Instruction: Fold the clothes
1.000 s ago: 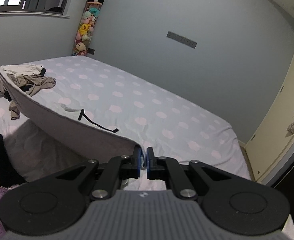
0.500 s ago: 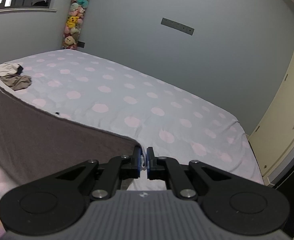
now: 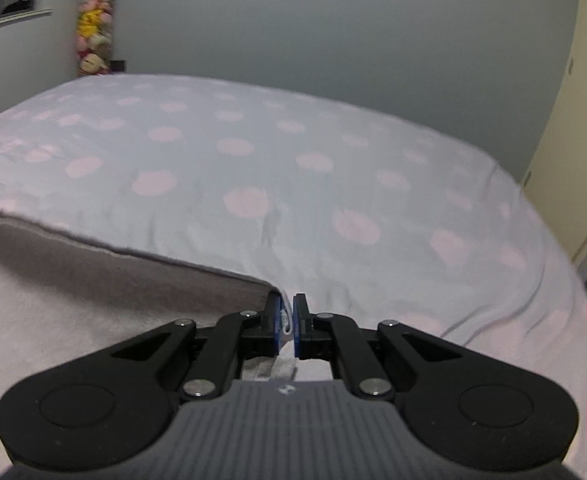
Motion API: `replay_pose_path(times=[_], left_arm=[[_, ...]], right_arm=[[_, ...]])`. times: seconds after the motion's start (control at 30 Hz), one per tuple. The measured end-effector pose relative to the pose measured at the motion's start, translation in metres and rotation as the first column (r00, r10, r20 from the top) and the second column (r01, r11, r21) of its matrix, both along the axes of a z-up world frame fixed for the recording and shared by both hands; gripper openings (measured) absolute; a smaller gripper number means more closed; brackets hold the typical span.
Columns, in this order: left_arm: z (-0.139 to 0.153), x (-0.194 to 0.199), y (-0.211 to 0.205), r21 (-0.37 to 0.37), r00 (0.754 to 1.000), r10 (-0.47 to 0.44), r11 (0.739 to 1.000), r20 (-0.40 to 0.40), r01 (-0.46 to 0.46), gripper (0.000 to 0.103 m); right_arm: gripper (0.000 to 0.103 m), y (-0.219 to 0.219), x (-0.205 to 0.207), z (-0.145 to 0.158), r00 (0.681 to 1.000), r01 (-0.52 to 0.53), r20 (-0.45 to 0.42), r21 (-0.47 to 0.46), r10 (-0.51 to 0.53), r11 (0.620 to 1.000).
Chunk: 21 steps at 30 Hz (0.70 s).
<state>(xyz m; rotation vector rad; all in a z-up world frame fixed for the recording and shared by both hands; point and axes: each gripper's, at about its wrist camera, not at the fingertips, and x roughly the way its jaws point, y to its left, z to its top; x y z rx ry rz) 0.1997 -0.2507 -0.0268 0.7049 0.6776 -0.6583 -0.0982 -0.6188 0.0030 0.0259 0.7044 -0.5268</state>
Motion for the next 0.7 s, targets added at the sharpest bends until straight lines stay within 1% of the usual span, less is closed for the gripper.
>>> replay_pose_path(times=[0.1,0.2,0.23,0.3,0.33,0.37,0.43,0.47,0.5,0.57,0.63,0.7], left_arm=[[-0.02,0.018,-0.004,-0.024,0.999,0.026,0.999,-0.023,-0.027,0.005],[-0.038,0.03,-0.01,-0.052,0.997,0.062,0.997,-0.051,-0.064,0.006],[-0.043,0.032,-0.01,-0.053,0.996,0.074,0.996,-0.054,-0.077,0.006],[-0.052,0.03,-0.012,-0.039,0.993,0.11,0.993,-0.036,-0.111,0.006],[-0.054,0.027,-0.017,-0.036,0.992,0.121,0.992,-0.04,-0.123,0.006],[-0.058,0.029,-0.016,-0.041,0.989,0.135,0.99,-0.058,-0.137,0.006],[-0.064,0.035,-0.014,-0.054,0.984,0.158,0.985,-0.077,-0.163,0.006],[-0.063,0.034,-0.011,-0.064,0.983,0.169,0.983,-0.073,-0.173,0.006],[-0.061,0.033,-0.008,-0.076,0.981,0.181,0.98,-0.071,-0.186,0.006],[-0.055,0.029,-0.001,-0.098,0.977,0.201,0.973,-0.077,-0.208,0.006],[-0.048,0.026,0.004,-0.119,0.972,0.219,0.966,-0.088,-0.228,0.007],[-0.039,0.016,0.011,-0.14,0.969,0.227,0.961,-0.099,-0.239,0.012]], right_arm=[[0.007,-0.01,0.018,-0.029,0.999,0.045,-0.02,0.028,-0.044,0.999],[0.007,-0.018,0.027,-0.05,0.997,0.082,-0.016,0.053,-0.081,0.995],[0.007,-0.02,0.03,-0.056,0.996,0.084,-0.023,0.056,-0.083,0.995],[0.008,-0.02,0.034,-0.067,0.996,0.081,-0.037,0.041,-0.079,0.996],[0.008,-0.02,0.034,-0.07,0.996,0.081,-0.04,0.032,-0.08,0.996],[0.011,-0.02,0.034,-0.074,0.996,0.082,-0.041,0.024,-0.081,0.996],[0.012,-0.022,0.029,-0.074,0.996,0.09,-0.016,0.04,-0.09,0.995],[0.015,-0.023,0.027,-0.073,0.995,0.1,-0.004,0.045,-0.1,0.994],[0.021,-0.024,0.025,-0.072,0.994,0.112,0.007,0.049,-0.113,0.992],[0.028,-0.025,0.017,-0.066,0.988,0.146,0.034,0.053,-0.148,0.988],[0.028,-0.024,0.008,-0.057,0.984,0.169,0.05,0.067,-0.172,0.983],[0.03,-0.022,-0.001,-0.05,0.98,0.183,0.063,0.097,-0.189,0.978]])
